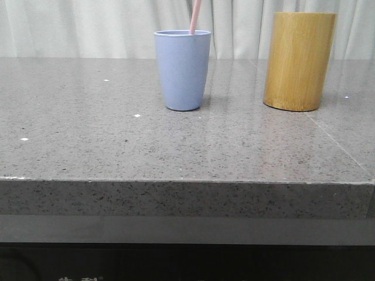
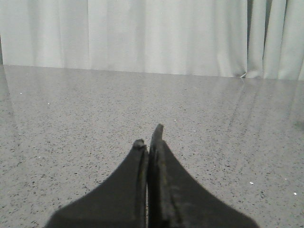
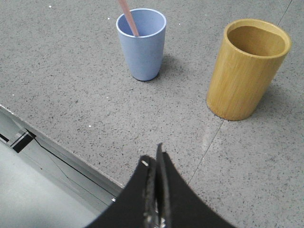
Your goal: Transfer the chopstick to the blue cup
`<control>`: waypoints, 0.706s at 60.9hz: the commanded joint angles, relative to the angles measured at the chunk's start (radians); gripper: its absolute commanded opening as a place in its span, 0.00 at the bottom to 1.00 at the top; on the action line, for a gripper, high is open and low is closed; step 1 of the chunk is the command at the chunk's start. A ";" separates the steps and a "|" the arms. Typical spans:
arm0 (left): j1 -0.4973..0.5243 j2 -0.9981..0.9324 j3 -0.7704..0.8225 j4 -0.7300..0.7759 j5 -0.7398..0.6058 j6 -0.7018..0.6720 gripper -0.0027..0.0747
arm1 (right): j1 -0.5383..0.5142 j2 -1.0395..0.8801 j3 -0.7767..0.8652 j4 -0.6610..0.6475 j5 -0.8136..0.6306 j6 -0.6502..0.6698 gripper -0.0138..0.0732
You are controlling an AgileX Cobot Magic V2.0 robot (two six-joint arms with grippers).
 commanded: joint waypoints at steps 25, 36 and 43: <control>0.002 -0.023 0.008 -0.010 -0.083 -0.006 0.01 | -0.057 -0.063 0.035 -0.018 -0.128 -0.007 0.08; 0.002 -0.023 0.008 -0.010 -0.083 -0.006 0.01 | -0.253 -0.266 0.291 -0.018 -0.404 -0.007 0.08; 0.002 -0.023 0.008 -0.010 -0.083 -0.006 0.01 | -0.321 -0.388 0.469 -0.018 -0.596 -0.007 0.08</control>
